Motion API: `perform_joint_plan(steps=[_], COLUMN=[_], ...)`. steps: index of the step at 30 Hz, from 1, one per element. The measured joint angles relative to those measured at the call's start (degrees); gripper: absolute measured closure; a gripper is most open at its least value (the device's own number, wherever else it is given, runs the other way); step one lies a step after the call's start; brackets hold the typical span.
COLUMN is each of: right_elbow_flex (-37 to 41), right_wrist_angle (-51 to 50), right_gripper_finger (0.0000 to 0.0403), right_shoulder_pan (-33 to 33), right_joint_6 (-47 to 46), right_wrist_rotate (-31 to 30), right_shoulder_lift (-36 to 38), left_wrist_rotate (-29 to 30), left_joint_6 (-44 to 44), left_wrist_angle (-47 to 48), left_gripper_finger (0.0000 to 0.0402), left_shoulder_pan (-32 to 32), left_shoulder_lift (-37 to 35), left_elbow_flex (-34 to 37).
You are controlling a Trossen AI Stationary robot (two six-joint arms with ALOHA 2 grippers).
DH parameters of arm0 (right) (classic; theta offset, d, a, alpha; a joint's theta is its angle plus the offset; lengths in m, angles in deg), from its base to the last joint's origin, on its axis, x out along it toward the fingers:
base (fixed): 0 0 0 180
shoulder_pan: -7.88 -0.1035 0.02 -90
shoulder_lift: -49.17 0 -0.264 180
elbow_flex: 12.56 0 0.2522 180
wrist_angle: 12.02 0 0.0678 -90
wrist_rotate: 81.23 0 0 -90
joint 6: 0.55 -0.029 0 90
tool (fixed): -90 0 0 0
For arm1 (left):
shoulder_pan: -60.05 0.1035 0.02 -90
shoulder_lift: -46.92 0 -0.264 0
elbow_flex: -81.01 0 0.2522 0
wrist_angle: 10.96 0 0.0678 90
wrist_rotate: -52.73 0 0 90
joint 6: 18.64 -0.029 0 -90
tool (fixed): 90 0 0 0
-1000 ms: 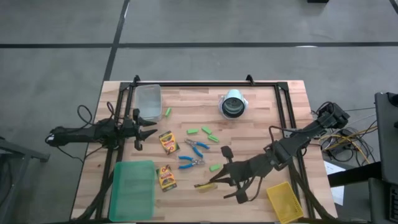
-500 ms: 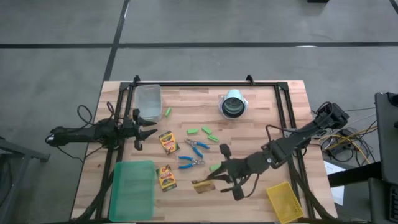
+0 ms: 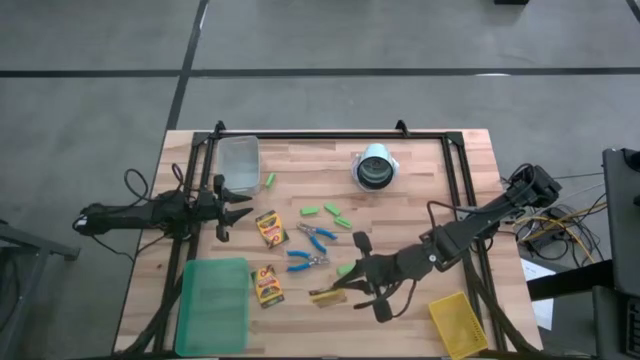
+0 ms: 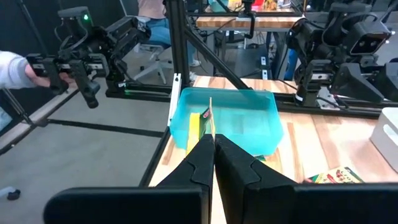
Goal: Pick & Place School Supplies
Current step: Put the yellow crayon box into the green bin
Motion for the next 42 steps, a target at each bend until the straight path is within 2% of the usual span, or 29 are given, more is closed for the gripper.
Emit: perform_joint_plan(steps=[3,5,14,23,26,28,32,36,39,42], right_elbow_flex=[0.0,0.0,0.0,0.0,0.0,0.0,0.0,0.0,0.0,0.0], right_wrist_angle=[0.0,0.0,0.3,0.2,0.2,0.2,0.2,0.2,0.2,0.2], right_gripper_finger=[0.0394,0.0394,0.0394,0.0394,0.0394,0.0394,0.0394,0.0394,0.0394,0.0394], right_shoulder_pan=[0.1,0.2,0.5,2.2,2.4,2.4,2.3,2.4,2.4,2.4], right_joint_6=[-0.1,-2.0,-5.6,-7.2,-6.7,-6.2,-6.1,-4.6,-3.2,-2.9], right_wrist_rotate=[0.0,-0.6,-1.6,-4.9,-5.0,-5.0,-5.0,-5.0,-5.1,-5.1], right_shoulder_lift=[0.0,0.0,0.0,0.0,0.0,0.0,0.0,0.0,0.0,0.0], left_wrist_rotate=[0.0,0.0,0.2,0.2,0.4,2.7,3.6,0.2,-4.9,-5.6], left_joint_6=[1.9,6.3,42.1,61.2,63.7,64.6,63.3,59.9,53.1,48.8], left_wrist_angle=[0.0,-0.1,-6.2,-9.3,-9.9,-9.8,-9.9,-10.2,-12.7,-17.9], left_gripper_finger=[0.0248,0.0248,0.0248,0.0248,0.0248,0.0248,0.0248,0.0248,0.0248,0.0248], left_shoulder_pan=[0.0,0.0,0.0,0.0,0.0,0.0,0.0,-0.1,-0.4,-0.8], left_shoulder_lift=[0.0,0.0,-0.1,-0.1,-0.1,-0.1,-0.1,-0.1,-0.1,0.0], left_elbow_flex=[0.0,0.0,0.0,0.0,0.0,0.0,0.0,0.0,0.0,0.0])
